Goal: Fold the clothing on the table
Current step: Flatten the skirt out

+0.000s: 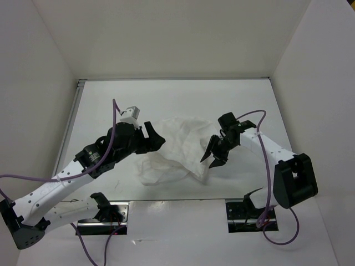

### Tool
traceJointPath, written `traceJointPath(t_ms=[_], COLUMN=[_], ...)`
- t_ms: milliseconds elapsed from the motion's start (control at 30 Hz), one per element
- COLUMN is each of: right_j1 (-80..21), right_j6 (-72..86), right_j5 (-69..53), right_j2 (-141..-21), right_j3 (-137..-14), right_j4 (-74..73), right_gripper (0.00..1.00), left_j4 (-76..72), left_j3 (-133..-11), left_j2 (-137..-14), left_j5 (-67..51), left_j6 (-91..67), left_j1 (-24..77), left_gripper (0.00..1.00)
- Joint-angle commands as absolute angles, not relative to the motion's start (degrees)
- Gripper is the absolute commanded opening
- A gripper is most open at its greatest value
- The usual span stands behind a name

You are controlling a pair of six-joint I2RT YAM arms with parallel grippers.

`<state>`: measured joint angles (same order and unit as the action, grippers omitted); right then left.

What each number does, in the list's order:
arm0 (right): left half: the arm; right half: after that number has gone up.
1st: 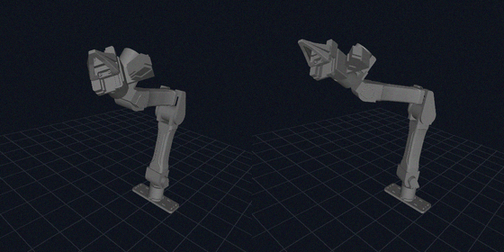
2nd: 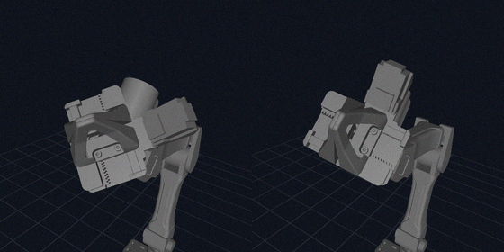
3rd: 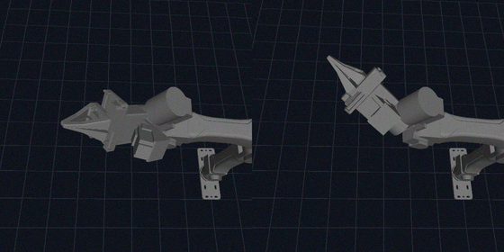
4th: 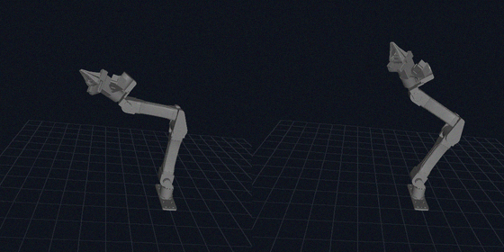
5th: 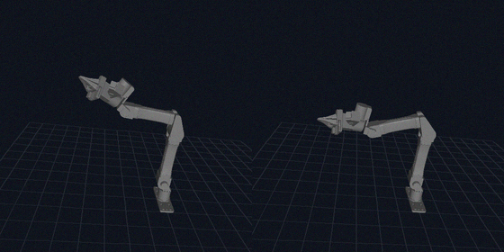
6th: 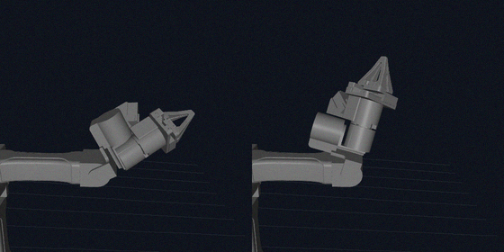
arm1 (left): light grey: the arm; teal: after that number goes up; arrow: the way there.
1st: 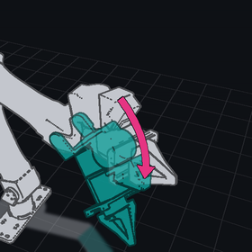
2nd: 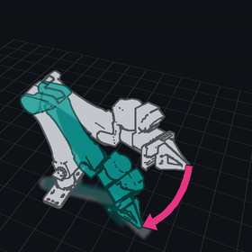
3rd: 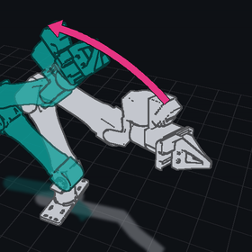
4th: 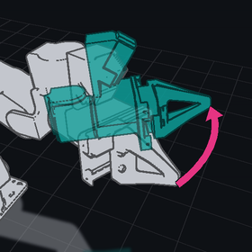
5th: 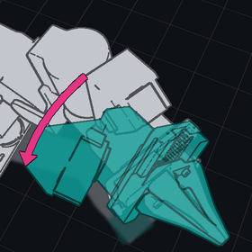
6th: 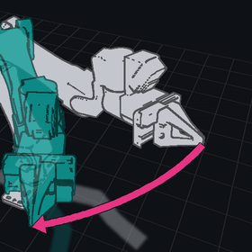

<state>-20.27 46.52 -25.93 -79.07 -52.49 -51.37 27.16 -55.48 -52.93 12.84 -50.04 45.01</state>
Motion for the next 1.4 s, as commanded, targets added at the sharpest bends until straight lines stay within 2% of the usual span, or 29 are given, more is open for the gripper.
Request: traceJointPath(t_ms=[0,300,400,433,500,567,700,800,967,1100,1200,1267,1300,1367], right_j1=[-22.4,-28.4,-30.2,-31.0,-31.7,-33.3,-33.3,-32.7,-31.8,-33.6,-34.4,-34.9,-34.9,-34.3], right_j6=[48.4,50.1,50.8,50.8,50.8,50.8,46.7,42.5,38.3,35.9,33.4,32.6,32.6,35.1], right_j5=[-23.7,-18.9,-16.6,-15.8,-13.8,-10.4,-3.7,-3.2,-6.3,-8.4,-11.9,-14.6,-14.6,-18.2], right_j2=[-80.9,-88.8,-90.3,-90.8,-90.8,-87.6,-83.5,-84.3,-94.5,-105.2,-115.0,-124.7,-128.3,-130.3], right_j3=[-53.6,-53.7,-53.1,-53.1,-54.1,-56.8,-72.9,-84.7,-99.4,-112.9,-127.0,-146.5,-163.4,-169.0], right_j4=[-47.2,-41.8,-40.5,-39.7,-39.7,-42.2,-50.6,-53.9,-51.9,-50.5,-51.3,-57.7,-60.0,-58.4], right_gripper=[0.54,0.40,0.26,0.15,0.01,0.00,0.00,0.00,0.00,0.00,0.00,0.00,0.00,0.00], left_j4=[27.1,28.1,28.7,28.7,28.7,28.7,28.0,26.7,24.5,28.8,29.4,30.0,30.0,31.7], left_j3=[-55.4,-55.9,-55.3,-54.7,-54.1,-53.4,-51.2,-49.8,-49.3,-51.0,-50.4,-49.8,-49.7,-49.2], left_j2=[-52.0,-52.0,-51.5,-50.9,-50.3,-48.9,-48.8,-52.4,-53.7,-49.7,-46.2,-44.3,-43.8,-43.2], left_j5=[13.7,13.2,13.2,13.2,13.2,13.2,12.7,11.8,11.8,17.1,18.0,17.4,17.4,17.4], left_j6=[-51.3,-49.7,-49.7,-49.7,-49.7,-49.7,-50.2,-50.8,-52.2,-54.3,-55.5,-56.1,-56.1,-56.1], left_j1=[44.6,43.1,42.5,42.5,41.9,41.4,40.3,38.2,36.3,33.3,30.9,30.3,29.5,28.8], left_gripper=[0.86,0.86,0.86,0.86,0.86,0.86,0.87,0.87,0.87,0.87,0.87,0.87,0.87,0.87])
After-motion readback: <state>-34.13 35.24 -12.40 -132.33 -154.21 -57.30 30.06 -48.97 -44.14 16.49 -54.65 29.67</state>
